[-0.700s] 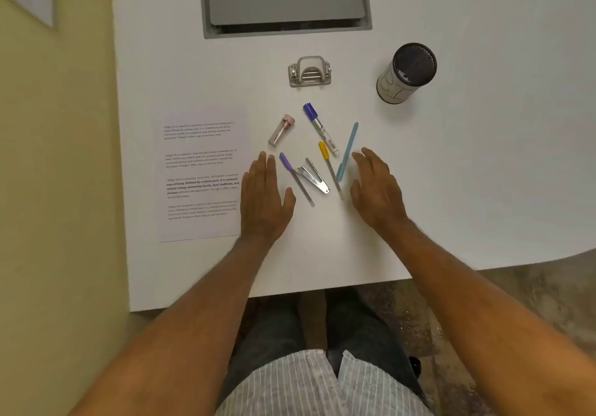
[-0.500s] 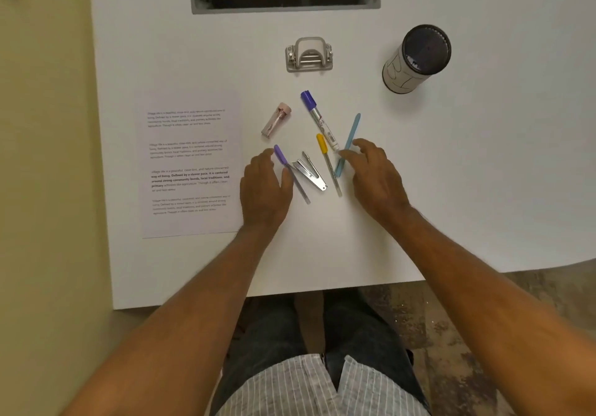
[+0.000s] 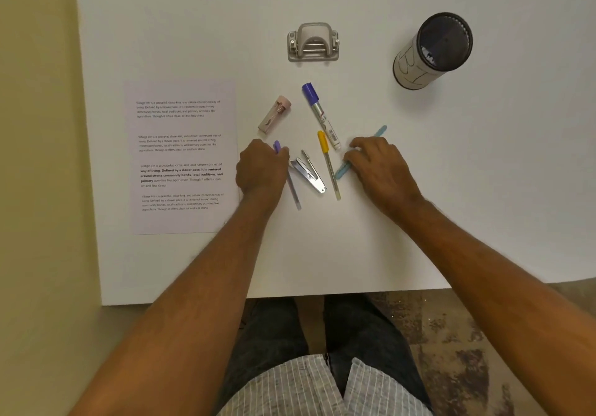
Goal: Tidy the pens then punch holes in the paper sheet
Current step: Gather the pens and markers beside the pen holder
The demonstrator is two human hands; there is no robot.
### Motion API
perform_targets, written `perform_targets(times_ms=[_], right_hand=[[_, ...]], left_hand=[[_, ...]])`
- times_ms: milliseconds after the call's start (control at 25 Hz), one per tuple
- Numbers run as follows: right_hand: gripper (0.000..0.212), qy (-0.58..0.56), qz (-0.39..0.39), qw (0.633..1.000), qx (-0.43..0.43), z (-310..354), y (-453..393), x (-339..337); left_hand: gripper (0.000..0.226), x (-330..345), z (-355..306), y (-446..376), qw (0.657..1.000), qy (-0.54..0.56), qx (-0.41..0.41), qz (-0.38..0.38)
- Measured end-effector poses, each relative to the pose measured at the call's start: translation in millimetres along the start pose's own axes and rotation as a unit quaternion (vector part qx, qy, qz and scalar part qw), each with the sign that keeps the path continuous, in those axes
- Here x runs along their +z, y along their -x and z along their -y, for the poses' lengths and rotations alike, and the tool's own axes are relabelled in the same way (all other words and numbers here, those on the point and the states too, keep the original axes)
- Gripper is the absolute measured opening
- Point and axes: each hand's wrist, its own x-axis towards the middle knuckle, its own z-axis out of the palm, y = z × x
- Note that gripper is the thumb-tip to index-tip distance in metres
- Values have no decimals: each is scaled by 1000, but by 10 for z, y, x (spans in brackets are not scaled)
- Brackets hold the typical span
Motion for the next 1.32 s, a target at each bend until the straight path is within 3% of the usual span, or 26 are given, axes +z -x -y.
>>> perform_targets(times_ms=[120, 360, 480, 560, 640, 760, 960, 1120, 1240, 1320], right_hand=[[14, -55, -66, 996, 3, -17, -33, -43], [22, -242, -91, 950, 176, 220, -625, -264], [36, -234, -24, 939, 252, 290, -1006, -203], [46, -237, 27, 935, 264, 326, -1147, -161], [43, -244, 27, 933, 262, 323, -1213, -142], [29, -250, 7, 929, 273, 268, -1232, -161], [31, -311, -11, 890, 333, 242, -899, -205], [24, -296, -15, 887, 355, 355, -497, -73], [36, -297, 15, 890, 345, 510, -329, 29], [33, -276, 23, 899, 340, 566, -297, 78]], left_hand=[[35, -18, 12, 26, 1000, 11, 8, 1], [19, -81, 53, 151, 997, 74, 28, -11], [22, -92, 65, 232, 991, 129, -7, -27], [29, -51, 92, 330, 983, 182, -32, -16], [31, 40, 107, 469, 978, 203, -45, -3], [41, 213, 59, 619, 979, 190, -70, 38], [63, 325, -108, 616, 995, 64, -59, 47], [43, 321, -144, 575, 998, 37, -34, 36], [34, 280, -68, 557, 998, 32, -25, 42], [26, 230, 3, 539, 998, 44, -17, 43]])
